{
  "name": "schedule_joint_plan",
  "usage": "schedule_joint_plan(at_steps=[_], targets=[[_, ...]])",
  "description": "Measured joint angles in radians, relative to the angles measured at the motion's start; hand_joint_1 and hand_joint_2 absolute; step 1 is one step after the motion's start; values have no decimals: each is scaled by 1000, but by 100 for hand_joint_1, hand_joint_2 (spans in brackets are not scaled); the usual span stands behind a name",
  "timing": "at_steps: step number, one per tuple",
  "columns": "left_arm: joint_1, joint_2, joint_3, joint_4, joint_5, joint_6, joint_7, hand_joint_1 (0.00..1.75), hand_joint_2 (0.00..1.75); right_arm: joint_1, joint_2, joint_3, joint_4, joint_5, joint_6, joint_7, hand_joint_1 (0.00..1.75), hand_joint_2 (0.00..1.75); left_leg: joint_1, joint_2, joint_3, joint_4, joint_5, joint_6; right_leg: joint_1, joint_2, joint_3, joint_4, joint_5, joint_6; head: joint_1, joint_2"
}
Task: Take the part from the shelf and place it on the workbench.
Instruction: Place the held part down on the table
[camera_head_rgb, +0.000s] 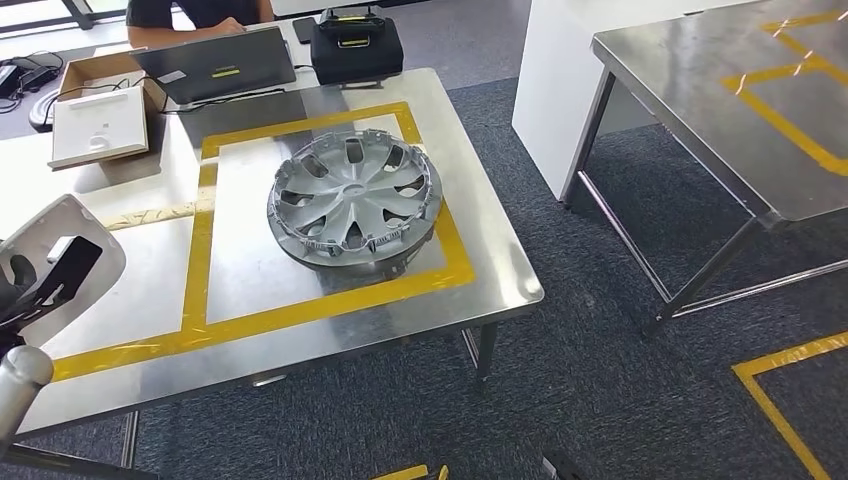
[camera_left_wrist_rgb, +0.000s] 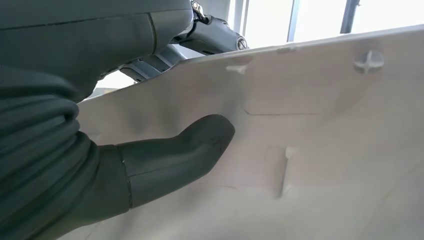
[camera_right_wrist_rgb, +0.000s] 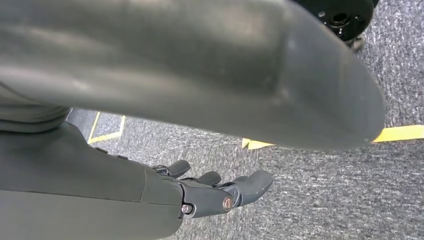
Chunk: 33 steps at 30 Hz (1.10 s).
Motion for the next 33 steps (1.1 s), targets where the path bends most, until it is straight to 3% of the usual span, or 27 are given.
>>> schedule_joint_plan(at_steps=[2, 4, 8, 11, 15, 16, 20, 33], targets=[[-4, 1, 1, 0, -4, -7, -5, 175, 175, 0, 0, 0, 0, 0, 0, -2, 0, 0, -4, -1, 57, -139, 76, 9, 2, 2, 7, 1, -6, 6, 0, 0], [-7, 2, 2, 0, -8, -15, -14, 175, 175, -1, 0, 0, 0, 0, 1, -3, 0, 0, -8, -2, 93, -222, 101, 15, 4, 4, 7, 2, -10, 15, 1, 0], [-4, 1, 4, 0, -10, -24, -24, 175, 175, 1, -1, 0, 0, 2, 2, -4, 0, 0, -9, -6, 95, -234, 98, 16, 7, 4, 9, -5, -8, 10, 2, 0], [-3, 1, 6, 1, -16, -33, -22, 175, 175, 0, -1, 0, 0, 6, 2, -6, 0, 0, -11, -7, 95, -233, 96, 24, 6, 3, 14, -13, -6, 18, 2, 0], [2, 1, 9, 1, -11, -44, -36, 0, 175, 0, -2, 0, 0, 10, 3, -12, 0, 0, -11, -7, 95, -233, 96, 30, 6, 2, 17, -20, -3, 28, 1, 0], [3, 1, 9, 1, -9, -45, -39, 0, 175, 0, -2, 0, 0, 10, 3, -14, 0, 0, -11, -7, 95, -233, 96, 30, 5, 2, 18, -21, -2, 29, 1, 0], [6, 1, 10, 2, -15, -44, -32, 0, 0, 0, -2, 0, 0, 13, 10, -16, 0, 0, -12, -7, 95, -233, 96, 32, 5, 2, 18, -22, -1, 33, 1, 0], [6, 1, 10, 3, -44, -28, -21, 0, 0, 0, -2, 0, 0, 17, 13, -4, 0, 0, -11, -7, 96, -234, 97, 30, 6, 2, 18, -21, -1, 34, 1, 0]])
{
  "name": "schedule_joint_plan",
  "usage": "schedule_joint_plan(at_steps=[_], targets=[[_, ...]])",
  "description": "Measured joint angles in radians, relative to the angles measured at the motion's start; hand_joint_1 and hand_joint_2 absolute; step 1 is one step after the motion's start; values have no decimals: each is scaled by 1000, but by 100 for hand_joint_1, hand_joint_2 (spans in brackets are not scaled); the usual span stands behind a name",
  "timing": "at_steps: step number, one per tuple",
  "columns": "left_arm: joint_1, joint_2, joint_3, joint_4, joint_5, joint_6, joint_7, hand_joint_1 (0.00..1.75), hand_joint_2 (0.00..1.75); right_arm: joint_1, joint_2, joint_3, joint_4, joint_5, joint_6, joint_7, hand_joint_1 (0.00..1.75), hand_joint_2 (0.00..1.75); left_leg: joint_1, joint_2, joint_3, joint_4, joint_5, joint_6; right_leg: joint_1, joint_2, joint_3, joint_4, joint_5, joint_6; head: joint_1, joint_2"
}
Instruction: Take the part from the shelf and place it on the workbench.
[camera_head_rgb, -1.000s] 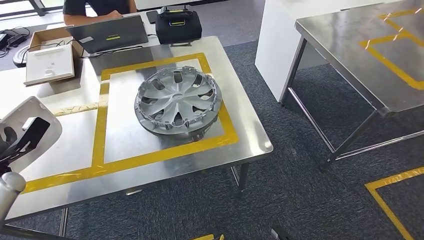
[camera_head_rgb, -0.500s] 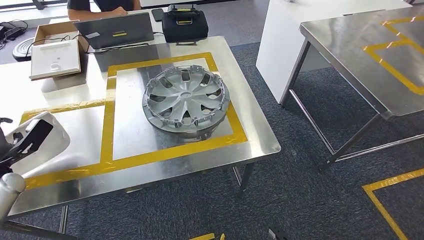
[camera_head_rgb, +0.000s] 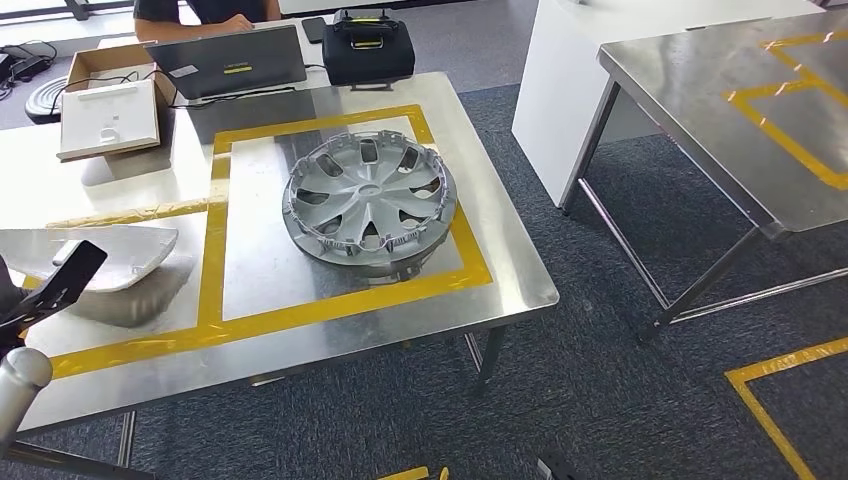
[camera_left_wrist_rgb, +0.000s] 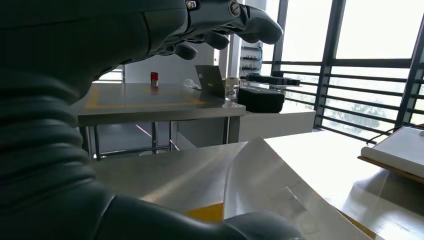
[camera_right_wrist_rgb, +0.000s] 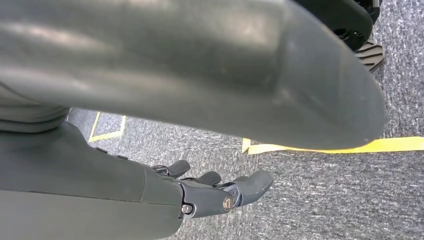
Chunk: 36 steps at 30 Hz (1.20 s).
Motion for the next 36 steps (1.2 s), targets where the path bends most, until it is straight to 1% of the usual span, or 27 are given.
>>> schedule_joint_plan(at_steps=[8, 11, 13, 15, 17, 19, 20, 21, 22, 23, 24, 25, 26, 27, 28, 29, 30, 31, 33, 34, 35, 36], targets=[[0, 0, 0, 0, -9, 5, 7, 0, 0, 0, 0, 0, 0, 1, 0, 0, 0, 0, 0, 0, 0, 0, 0, 0, 1, 0, 0, 0, 0, 0, 0, 0], [-5, -1, 0, 0, -16, 40, 2, 0, 0, 0, 0, 0, 0, 3, 2, -2, 0, 0, 0, 0, 0, 0, 0, 0, 1, 0, 0, 0, 0, 0, 0, 0], [-19, -1, 4, -4, -14, 76, -22, 0, 0, -1, 0, 0, 0, 4, 3, -6, 0, 0, 0, 0, 0, 0, 1, 0, 1, 0, -1, 0, 0, 0, 0, 0], [-54, -2, 21, -17, -8, 103, -70, 0, 0, -1, 0, 0, 0, 3, 3, -12, 0, 0, 0, 0, -1, 2, 0, 1, 0, -1, -1, -1, 1, 1, 0, 0], [-117, -5, 49, -31, 0, 115, -135, 0, 0, -1, 3, 0, 0, -2, 2, -19, 0, 0, -1, -1, -3, 6, 2, 8, -2, -2, 0, -5, 6, 9, 0, 0], [-201, -15, 81, -44, 9, 117, -197, 0, 0, -2, 6, -1, 0, -10, 1, -26, 0, 0, 3, 0, -1, -5, 12, 17, -2, -3, -1, -3, 6, 19, 0, 0], [-243, -21, 96, -50, 12, 116, -221, 0, 0, -2, 7, -1, 0, -14, 0, -29, 0, 0, 5, 2, 2, -15, 18, 20, -1, -4, -8, 12, -7, 22, 1, 0], [-281, -28, 108, -56, 13, 116, -236, 0, 0, -3, 8, -2, 0, -16, 0, -30, 0, 0, 8, 4, 4, -23, 24, 24, 0, -4, -22, 46, -31, 24, 2, 0], [-312, -35, 117, -60, 12, 115, -244, 0, 0, -3, 9, -2, 0, -18, 0, -30, 0, 0, 10, 7, 5, -26, 27, 26, -2, -5, -45, 100, -64, 26, 2, 0], [-338, -40, 123, -62, 9, 112, -252, 0, 0, -3, 11, -2, 0, -20, -1, -30, 0, 0, 10, 9, 3, -27, 29, 27, -4, -6, -73, 166, -98, 28, 3, 0], [-356, -44, 127, -64, 7, 110, -259, 0, 0, -3, 13, -3, 0, -22, -2, -29, 0, 0, 10, 12, 0, -25, 30, 26, -7, -6, -98, 227, -123, 31, 4, 0], [-369, -47, 132, -65, 4, 107, -267, 0, 0, -3, 14, -3, 0, -24, -3, -29, 0, 0, 10, 13, -2, -23, 32, 24, -11, -6, -111, 263, -132, 34, 4, 0], [-378, -49, 135, -66, 1, 104, -276, 0, 0, -2, 16, -4, 0, -27, -6, -29, 0, 0, 12, 14, -6, -19, 33, 21, -15, -7, -108, 263, -123, 38, 4, 0], [-385, -50, 138, -67, -2, 101, -282, 0, 0, -3, 16, -5, 0, -31, -9, -29, 0, 0, 16, 15, -12, -13, 34, 16, -21, -8, -84, 222, -99, 42, 4, 0], [-395, -50, 140, -70, -6, 98, -287, 0, 0, -3, 16, -7, 0, -35, -12, -29, 0, 0, 20, 15, -19, -4, 35, 9, -27, -10, -49, 155, -71, 48, 4, 0], [-406, -50, 141, -73, -11, 93, -288, 0, 0, -4, 19, -9, 0, -39, -16, -28, 0, 0, 21, 14, -28, 6, 35, 0, -29, -9, -21, 99, -50, 51, 6, 0], [-420, -48, 142, -76, -16, 88, -286, 0, 0, -5, 20, -12, 0, -44, -18, -26, 0, 0, 21, 12, -37, 16, 35, -9, -30, -7, -4, 61, -37, 47, 6, 0], [-435, -45, 143, -79, -21, 83, -283, 0, 0, -5, 21, -14, 0, -47, -19, -24, 0, 0, 20, 11, -44, 22, 36, -18, -29, -6, -1, 47, -33, 38, 7, 0], [-461, -36, 147, -81, -29, 76, -274, 0, 0, -3, 21, -21, 0, -51, -21, -20, 0, 0, 19, 9, -48, 19, 46, -35, -26, -4, -13, 54, -24, 13, 6, 0], [-470, -31, 149, -81, -32, 74, -271, 0, 0, -2, 21, -25, 0, -51, -22, -19, 0, 0, 21, 8, -49, 17, 48, -42, -26, -5, -17, 53, -18, 2, 6, 0], [-475, -25, 150, -81, -34, 72, -269, 0, 0, -2, 21, -28, 0, -52, -25, -18, 0, 0, 22, 8, -55, 24, 38, -46, -26, -6, -22, 51, -11, -7, 5, 0], [-479, -18, 151, -81, -36, 71, -269, 0, 0, -2, 21, -30, 0, -52, -28, -16, 0, 0, 22, 8, -66, 52, 10, -49, -27, -8, -29, 49, -2, -16, 4, 0]])
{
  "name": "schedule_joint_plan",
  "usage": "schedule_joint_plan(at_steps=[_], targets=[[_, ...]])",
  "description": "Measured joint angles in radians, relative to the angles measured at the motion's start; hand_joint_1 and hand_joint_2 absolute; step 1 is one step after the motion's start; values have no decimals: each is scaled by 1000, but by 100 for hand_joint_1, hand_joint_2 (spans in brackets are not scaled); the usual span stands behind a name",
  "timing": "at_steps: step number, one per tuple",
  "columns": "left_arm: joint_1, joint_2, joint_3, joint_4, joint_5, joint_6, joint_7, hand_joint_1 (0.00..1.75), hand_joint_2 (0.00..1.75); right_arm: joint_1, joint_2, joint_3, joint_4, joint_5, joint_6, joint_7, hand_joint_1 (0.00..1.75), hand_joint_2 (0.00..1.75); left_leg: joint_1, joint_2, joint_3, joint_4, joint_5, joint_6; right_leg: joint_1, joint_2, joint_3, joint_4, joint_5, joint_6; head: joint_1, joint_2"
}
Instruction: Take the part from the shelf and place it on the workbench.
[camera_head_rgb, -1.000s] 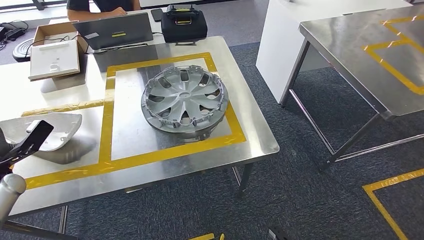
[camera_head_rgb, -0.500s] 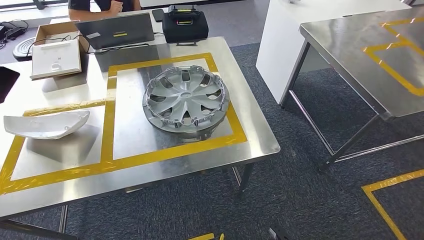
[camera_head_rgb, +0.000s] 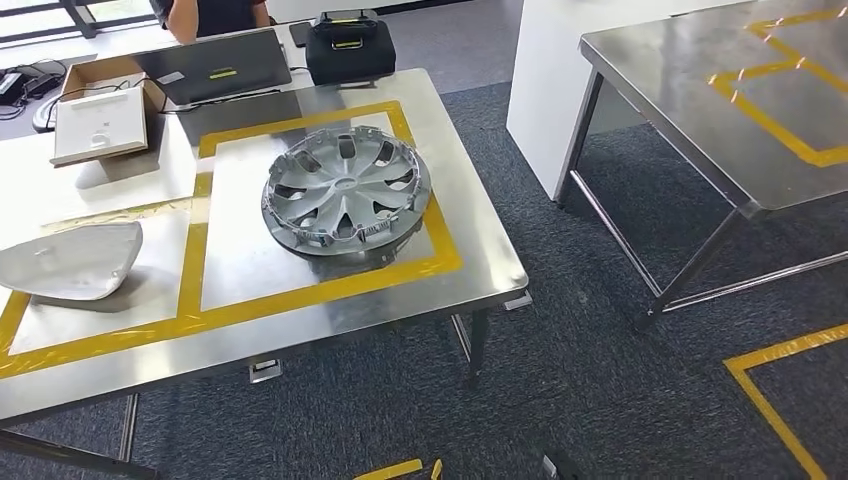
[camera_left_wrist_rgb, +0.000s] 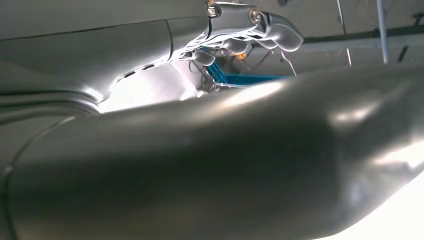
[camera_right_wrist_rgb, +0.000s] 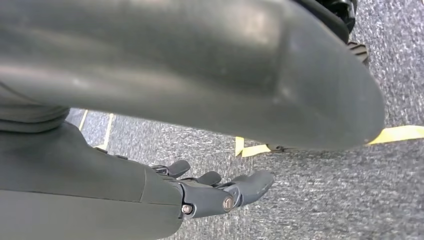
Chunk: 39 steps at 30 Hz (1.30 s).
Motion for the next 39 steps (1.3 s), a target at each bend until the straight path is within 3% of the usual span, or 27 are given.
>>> schedule_joint_plan(at_steps=[3, 4, 5, 6, 9, 10, 13, 14, 15, 18, 19, 20, 21, 23, 25, 26, 29, 30, 31, 33, 34, 35, 36, 37, 38, 39], targets=[[-5, 13, 3, 1, -3, 0, 0, 0, 0, 0, -1, -5, 0, 0, -3, 0, 0, 0, -2, -1, -58, 181, -127, -1, 6, -1, -30, -1, 25, -13, -5, 0], [-4, 15, 4, 1, -4, 0, 0, 0, 0, 0, -1, -6, 0, 0, -2, -2, 0, 0, -2, -1, -65, 226, -151, 1, 9, -2, -41, -1, 33, -14, -5, 0], [-2, 16, 4, 2, -7, 0, 1, 0, 0, 0, -1, -6, 0, 0, -1, -5, 0, 0, -3, -1, -53, 237, -159, 4, 12, -2, -52, -1, 42, -14, -5, 0], [-1, 19, 4, 2, -9, 0, 1, 0, 0, 0, -1, -6, 0, 2, -1, -8, 0, 0, -4, -1, -21, 208, -151, 9, 15, -2, -62, -1, 51, -14, -5, 0], [-2, 27, 4, -3, -16, 0, 1, 0, 0, -2, -1, -6, 0, 9, 3, -18, 0, 0, -14, -2, 115, 14, -110, 28, 18, -1, -84, -4, 78, -6, -5, 0], [-3, 31, 4, -4, -18, 0, 0, 0, 0, -2, -1, -6, 0, 12, 5, -19, 0, 0, -19, -2, 135, -22, -103, 33, 18, 0, -86, -7, 87, -1, -5, 0], [-4, 43, 4, -6, -20, -4, -7, 0, 0, 0, -2, -6, 0, 23, 8, -19, 0, 0, -27, 0, 128, -41, -75, 51, 14, 1, -87, -25, 112, 20, -7, 0], [-3, 49, 5, -6, -18, -7, -13, 0, 0, 1, -2, -6, 0, 26, 8, -19, 0, 0, -26, 2, 124, -46, -62, 58, 13, 1, -92, -21, 104, 25, -7, 0], [-1, 54, 6, -7, -15, -11, -20, 0, 0, 1, -2, -6, 0, 29, 8, -17, 0, 0, -23, 4, 116, -50, -48, 66, 13, 0, -102, -3, 77, 27, -6, 0], [10, 69, 14, -7, -4, -14, -32, 0, 0, 1, -4, -6, 0, 30, 5, -13, 0, 0, -22, 7, 78, -54, -11, 78, 15, -1, -148, 161, -63, 31, -3, 0], [18, 72, 17, -7, -2, -14, -32, 0, 0, 1, -6, -6, 0, 28, 4, -10, 0, 0, -23, 6, 62, -53, 0, 79, 16, -1, -156, 219, -90, 31, -2, 0], [26, 74, 20, -7, -2, -14, -29, 0, 0, 0, -8, -6, 0, 26, 3, -6, 0, 0, -24, 6, 46, -52, 12, 79, 17, -1, -150, 252, -94, 31, -2, 0], [34, 75, 21, -7, -4, -14, -24, 0, 0, 0, -11, -6, 0, 23, 3, -1, 0, 0, -24, 4, 30, -50, 23, 78, 19, -1, -127, 253, -80, 30, -2, 0], [44, 74, 21, -8, -14, -17, -8, 0, 0, -2, -15, -6, 0, 18, 3, 7, 0, 0, -24, 2, 3, -45, 44, 72, 23, -2, -32, 151, -46, 23, -1, 0], [47, 71, 21, -10, -26, -20, 9, 0, 0, -5, -18, -7, 0, 12, 3, 14, 0, 0, -24, 2, -12, -41, 61, 62, 30, -3, 58, 24, -55, 12, -2, 0], [46, 67, 21, -12, -34, -23, 17, 0, 0, -6, -19, -8, -1, 10, 3, 16, 0, 0, -24, 2, -14, -42, 69, 56, 33, -4, 79, -12, -66, 7, -1, 0], [43, 51, 20, -12, -57, -31, 39, 0, 0, -5, -19, -12, -1, 11, 2, 16, 0, 0, -21, 1, -17, -53, 85, 36, 34, -5, 72, -34, -44, -11, 1, 0], [41, 48, 19, -12, -62, -33, 44, 0, 0, -5, -18, -13, -1, 12, 1, 15, 0, 0, -20, 0, -25, -41, 64, 31, 31, -6, 64, -39, -29, -17, 0, 0], [40, 47, 18, -11, -66, -34, 48, 0, 0, -5, -18, -14, -1, 14, 0, 13, 0, 0, -19, -1, -36, -8, 25, 26, 28, -7, 54, -44, -14, -21, -1, 0], [38, 45, 18, -8, -71, -36, 54, 0, 0, -3, -18, -14, -1, 19, 0, 7, 0, 0, -16, -2, -64, 111, -78, 16, 26, -7, 28, -45, 11, -25, -4, 0], [39, 43, 18, -6, -73, -36, 56, 0, 0, -2, -18, -15, 0, 21, 1, 3, 0, 0, -15, -1, -72, 175, -110, 13, 26, -7, 14, -44, 22, -24, -4, 0], [41, 41, 18, -4, -74, -37, 57, 0, 0, -2, -18, -15, 0, 22, 2, 1, 0, 0, -15, -1, -72, 219, -119, 10, 26, -7, 0, -43, 33, -23, -4, 0], [42, 40, 17, -2, -75, -37, 58, 0, 0, -2, -18, -15, 0, 24, 3, 0, 0, 0, -14, -1, -57, 235, -109, 9, 26, -7, -14, -42, 44, -21, -4, 0], [43, 38, 17, 0, -76, -38, 59, 0, 0, -2, -18, -15, 0, 25, 5, -1, 0, 0, -13, -1, -25, 214, -87, 10, 26, -8, -28, -41, 54, -18, -4, 0], [43, 37, 17, 0, -77, -39, 61, 0, 0, -3, -18, -15, 0, 26, 6, -1, 0, 0, -12, -2, 25, 160, -68, 11, 25, -7, -40, -39, 64, -15, -4, 0], [42, 34, 17, 1, -78, -40, 64, 0, 0, -3, -18, -15, -1, 27, 7, -1, 0, 0, -13, -3, 84, 86, -68, 13, 26, -7, -50, -38, 73, -10, -4, 0]])
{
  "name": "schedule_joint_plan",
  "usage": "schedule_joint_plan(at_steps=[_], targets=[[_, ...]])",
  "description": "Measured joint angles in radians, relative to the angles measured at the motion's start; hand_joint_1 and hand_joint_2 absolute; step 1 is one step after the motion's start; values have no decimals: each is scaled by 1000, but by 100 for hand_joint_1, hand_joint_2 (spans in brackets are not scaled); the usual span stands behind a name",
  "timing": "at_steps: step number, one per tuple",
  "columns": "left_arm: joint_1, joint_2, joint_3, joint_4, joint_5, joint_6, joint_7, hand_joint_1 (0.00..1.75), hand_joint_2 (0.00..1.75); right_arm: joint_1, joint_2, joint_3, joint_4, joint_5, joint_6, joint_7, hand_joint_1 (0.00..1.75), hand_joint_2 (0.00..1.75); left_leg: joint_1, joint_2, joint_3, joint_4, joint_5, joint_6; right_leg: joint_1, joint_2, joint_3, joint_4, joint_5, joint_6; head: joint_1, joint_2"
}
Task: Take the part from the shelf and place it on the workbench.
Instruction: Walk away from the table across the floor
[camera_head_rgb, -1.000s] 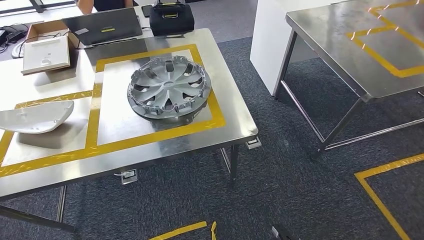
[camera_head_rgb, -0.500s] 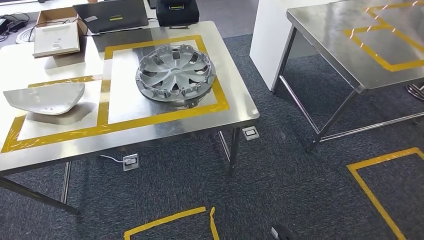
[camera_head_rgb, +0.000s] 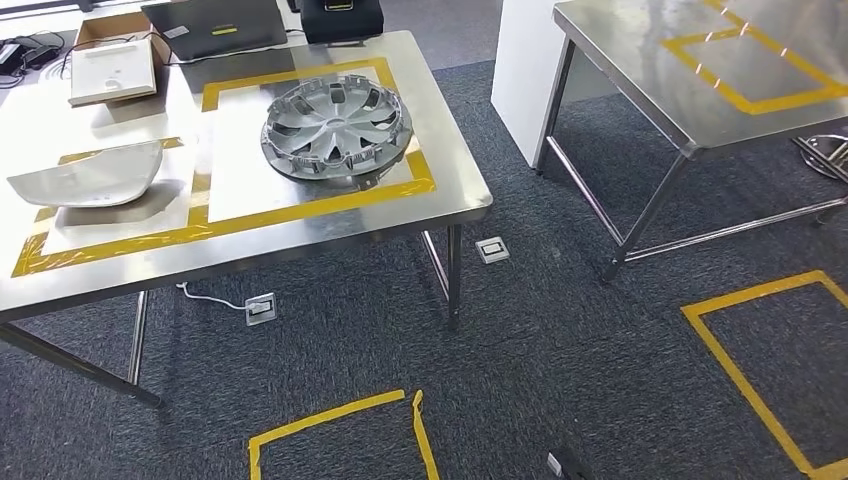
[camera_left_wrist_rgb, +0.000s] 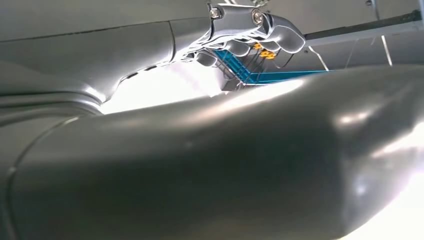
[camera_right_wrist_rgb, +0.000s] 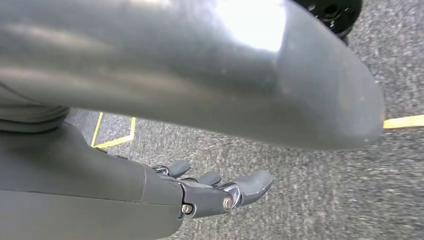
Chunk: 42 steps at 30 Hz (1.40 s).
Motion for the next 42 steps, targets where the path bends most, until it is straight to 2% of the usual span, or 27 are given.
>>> schedule_joint_plan(at_steps=[2, 3, 5, 6, 8, 10, 11, 13, 14, 16, 18, 20, 21, 23, 25, 26, 27, 28, 30, 32, 33, 35, 36, 38, 40, 41, 42], targets=[[-1, -5, 0, 1, -5, -4, 12, 0, 0, -1, 0, 0, 0, 2, 0, -1, 0, 0, -5, -3, 77, -113, -18, 13, 0, 2, -9, -1, 19, 12, 1, 0], [-2, -6, -1, 2, -7, -6, 19, 0, 0, -1, 0, 0, 0, 2, 0, -1, 0, 0, -10, -5, 87, -136, -26, 22, -1, 3, -11, -4, 29, 19, 1, 0], [-2, -10, -1, 5, -8, -10, 30, 0, 0, -1, 0, 0, 0, 3, -2, -1, 0, 0, -12, -3, 74, -143, -10, 42, -4, 6, -16, -9, 42, 32, -1, 0], [-2, -13, -1, 7, -9, -11, 33, 0, 0, 1, 1, 0, 0, 4, -3, 0, 0, 0, -12, -1, 66, -144, 1, 51, -5, 6, -24, 0, 28, 38, -1, 0], [-2, -19, -1, 9, -9, -12, 39, 0, 0, 2, 3, 0, 0, 4, -6, 0, 0, 0, -11, 3, 43, -147, 27, 67, -7, 6, -54, 76, -55, 44, 0, 0], [-1, -21, -1, 10, -9, -10, 44, 0, 0, 2, 4, 0, 0, 4, -9, 1, 0, 0, -13, 3, 10, -146, 53, 74, -6, 5, -89, 209, -147, 46, 1, 0], [1, -21, -1, 11, -10, -8, 47, 0, 0, 2, 4, 0, 0, 3, -10, 1, 0, 0, -15, 3, -6, -145, 65, 74, -5, 5, -95, 261, -163, 45, 1, 0], [7, -23, -1, 13, -13, -6, 51, 0, 0, 0, 4, -1, 0, 0, -10, 1, 0, 0, -17, 0, -38, -141, 88, 73, -2, 5, -58, 271, -134, 40, 1, 0], [10, -23, -1, 14, -15, -4, 53, 0, 0, -1, 4, -1, 0, -2, -10, 1, 0, 0, -17, -1, -53, -138, 98, 71, 1, 5, -13, 224, -111, 35, 2, 0], [11, -21, -1, 14, -16, -2, 53, 0, 0, -4, 2, -4, 0, -4, -10, 0, 0, 0, -18, -1, -74, -133, 116, 63, 10, 4, 92, 87, -109, 21, 2, 0], [10, -18, -1, 14, -17, -2, 53, 0, 0, -6, 0, -7, 0, -6, -11, 0, 0, 0, -17, 2, -80, -135, 133, 52, 17, 4, 141, 8, -126, 10, 3, 0], [9, -14, -1, 15, -19, -4, 53, 0, 0, -5, 1, -9, 0, -6, -12, -1, 0, 0, -16, 4, -81, -142, 148, 40, 16, 3, 136, -7, -109, 1, 5, 0], [9, -11, -1, 16, -20, -6, 53, 0, 0, -5, 1, -10, 0, -6, -12, -1, 0, 0, -15, 3, -86, -138, 139, 34, 13, 1, 131, -12, -98, -5, 5, 0], [6, -4, -1, 17, -23, -9, 54, 0, 0, -4, 2, -10, 0, -6, -12, -1, 0, 0, -12, 0, -108, -79, 68, 24, 7, -3, 111, -20, -72, -15, 4, 0], [5, 2, -1, 19, -24, -10, 54, 0, 0, -3, 2, -11, 0, -5, -12, -1, 0, 0, -6, -1, -135, 45, -27, 11, 7, -6, 84, -20, -48, -19, 3, 0], [6, 3, -1, 20, -24, -11, 53, 0, 0, -3, 2, -11, 0, -4, -12, -1, 0, 0, -2, -1, -141, 101, -49, 6, 6, -7, 69, -20, -36, -17, 3, 0], [8, 4, -1, 21, -24, -11, 52, 0, 0, -3, 2, -11, 0, -4, -12, -1, 0, 0, 1, -1, -135, 134, -47, 1, 5, -8, 54, -19, -25, -15, 3, 0], [8, 5, -1, 22, -24, -11, 52, 0, 0, -3, 2, -11, 0, -3, -12, 0, 0, 0, 5, -1, -114, 132, -27, -3, 4, -10, 38, -17, -14, -12, 3, 0], [8, 7, -1, 22, -24, -11, 50, 0, 0, -3, 2, -11, 0, -2, -13, 0, 0, 0, 12, -1, -27, 35, 7, -10, 1, -10, 11, -11, 6, -2, 3, 0], [7, 8, -1, 19, -24, -11, 47, 0, 0, -3, 1, -11, -1, -1, -13, 1, 0, 0, 11, -4, 62, -92, -9, -5, 0, -9, -8, -5, 24, 11, 5, 0], [7, 9, -1, 18, -24, -11, 46, 0, 0, -3, 0, -11, -1, -1, -13, 1, 0, 0, 7, -6, 81, -128, -23, 2, 0, -8, -12, -6, 34, 18, 6, 0], [9, 10, 0, 18, -24, -12, 45, 0, 0, 0, 0, -12, -1, -1, -14, 1, 0, 0, 1, -4, 75, -140, -14, 25, -3, -6, -19, -14, 55, 32, 9, 0], [9, 10, 0, 19, -24, -14, 45, 0, 0, 2, 0, -12, -1, -1, -15, 1, 0, 0, 0, -3, 66, -141, -3, 35, -6, -5, -26, -10, 49, 38, 10, 0], [10, 10, 0, 20, -24, -17, 45, 0, 0, 5, 2, -13, -1, -3, -17, 0, 0, 0, 1, 1, 42, -144, 22, 53, -9, -3, -51, 44, -18, 48, 13, 0], [12, 11, 2, 21, -17, -16, 45, 0, 0, 4, 3, -14, -1, -7, -20, -4, 0, 0, -1, 2, 15, -143, 45, 60, -8, -2, -84, 168, -121, 52, 19, 0], [16, 12, 4, 21, -12, -14, 44, 0, 0, 4, 3, -15, -1, -11, -21, -7, 0, 0, -3, 2, -1, -142, 56, 62, -7, -2, -94, 230, -149, 52, 22, 0], [24, 13, 7, 23, -7, -12, 44, 0, 0, 3, 3, -17, -1, -14, -22, -9, 0, 0, -4, 1, -16, -141, 68, 62, -6, -2, -91, 270, -155, 51, 25, 0]])
